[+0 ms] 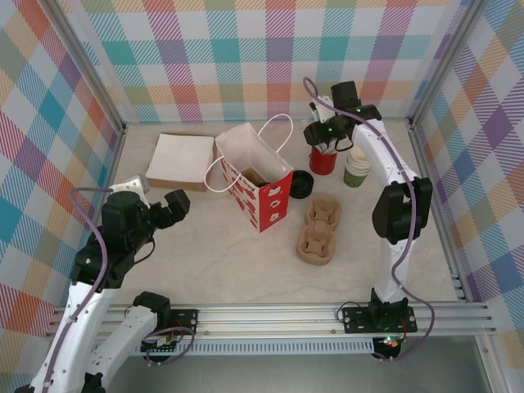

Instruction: Pack the takeout coffee

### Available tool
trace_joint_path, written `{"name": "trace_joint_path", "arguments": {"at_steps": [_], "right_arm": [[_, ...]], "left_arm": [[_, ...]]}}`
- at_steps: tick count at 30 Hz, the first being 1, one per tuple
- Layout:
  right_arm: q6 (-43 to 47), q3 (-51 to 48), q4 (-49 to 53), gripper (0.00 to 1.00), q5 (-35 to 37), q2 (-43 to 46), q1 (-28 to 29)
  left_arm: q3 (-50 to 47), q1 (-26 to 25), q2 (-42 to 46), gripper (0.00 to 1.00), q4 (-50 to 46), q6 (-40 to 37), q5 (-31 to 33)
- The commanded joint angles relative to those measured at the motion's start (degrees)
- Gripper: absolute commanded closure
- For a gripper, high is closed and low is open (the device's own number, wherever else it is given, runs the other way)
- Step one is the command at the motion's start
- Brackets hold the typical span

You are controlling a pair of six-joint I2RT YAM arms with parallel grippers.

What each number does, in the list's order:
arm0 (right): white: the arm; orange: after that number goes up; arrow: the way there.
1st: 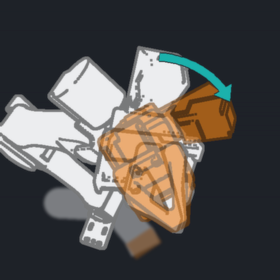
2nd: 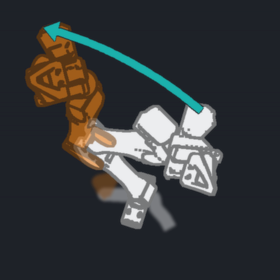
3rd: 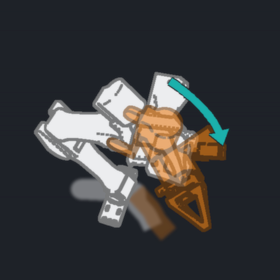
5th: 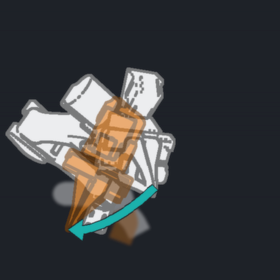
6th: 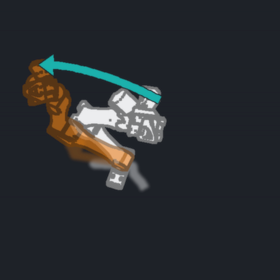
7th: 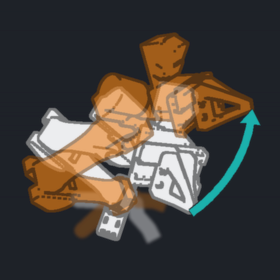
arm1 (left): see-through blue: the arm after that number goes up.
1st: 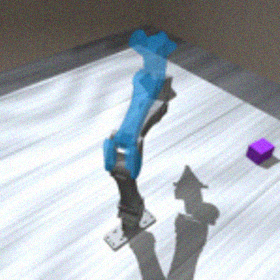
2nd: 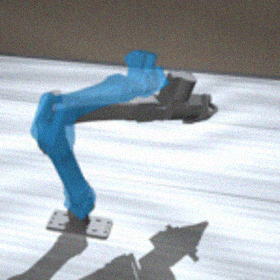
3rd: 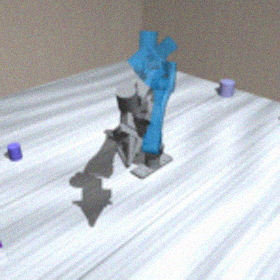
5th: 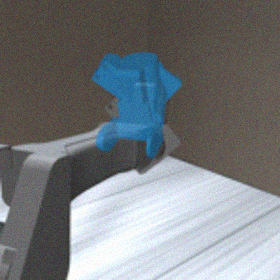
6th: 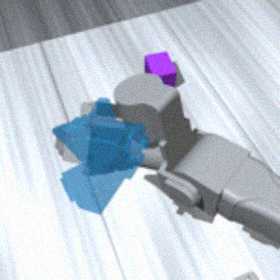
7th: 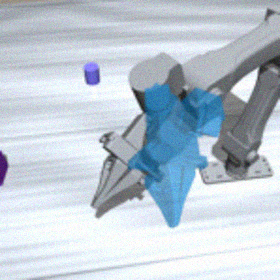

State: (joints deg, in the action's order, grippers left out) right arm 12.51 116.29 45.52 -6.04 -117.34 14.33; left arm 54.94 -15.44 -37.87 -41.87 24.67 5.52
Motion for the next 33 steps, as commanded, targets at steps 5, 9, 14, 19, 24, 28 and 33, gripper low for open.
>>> {"name": "trace_joint_path", "arguments": {"at_steps": [5, 9, 14, 19, 24, 28, 33], "right_arm": [[0.5, 8.0, 2.3, 0.55, -3.2, -4.0, -0.1], [0.4, 9.7, 2.7, 0.62, -4.2, -5.3, -0.1], [0.3, 11.1, 3.1, 0.67, -4.8, -6.5, -0.1], [0.3, 12.2, 2.7, 0.76, -5.0, -6.8, -0.1], [0.9, 12.8, 3.3, 0.88, -4.1, -6.3, -0.1], [1.5, 12.4, 3.6, 0.96, -3.4, -4.6, -0.1], [2.1, 11.3, 3.3, 1.00, -2.4, -2.2, -0.1]], "left_arm": [[0.7, 0.9, 0.4, 0.00, -0.2, 0.0, 1.1], [0.7, 0.9, 0.3, 0.00, -0.3, -0.2, 1.2], [0.7, 0.9, 0.1, 0.00, -0.5, -0.3, 1.2], [0.7, 0.9, 0.1, 0.00, -0.5, -0.4, 1.2], [0.7, 0.9, 0.1, 0.00, -0.5, -0.4, 1.2], [0.6, 0.9, -0.1, 0.00, -0.4, -0.4, 1.1], [0.5, 0.9, -0.2, 0.00, -0.3, -0.4, 0.9]]}}
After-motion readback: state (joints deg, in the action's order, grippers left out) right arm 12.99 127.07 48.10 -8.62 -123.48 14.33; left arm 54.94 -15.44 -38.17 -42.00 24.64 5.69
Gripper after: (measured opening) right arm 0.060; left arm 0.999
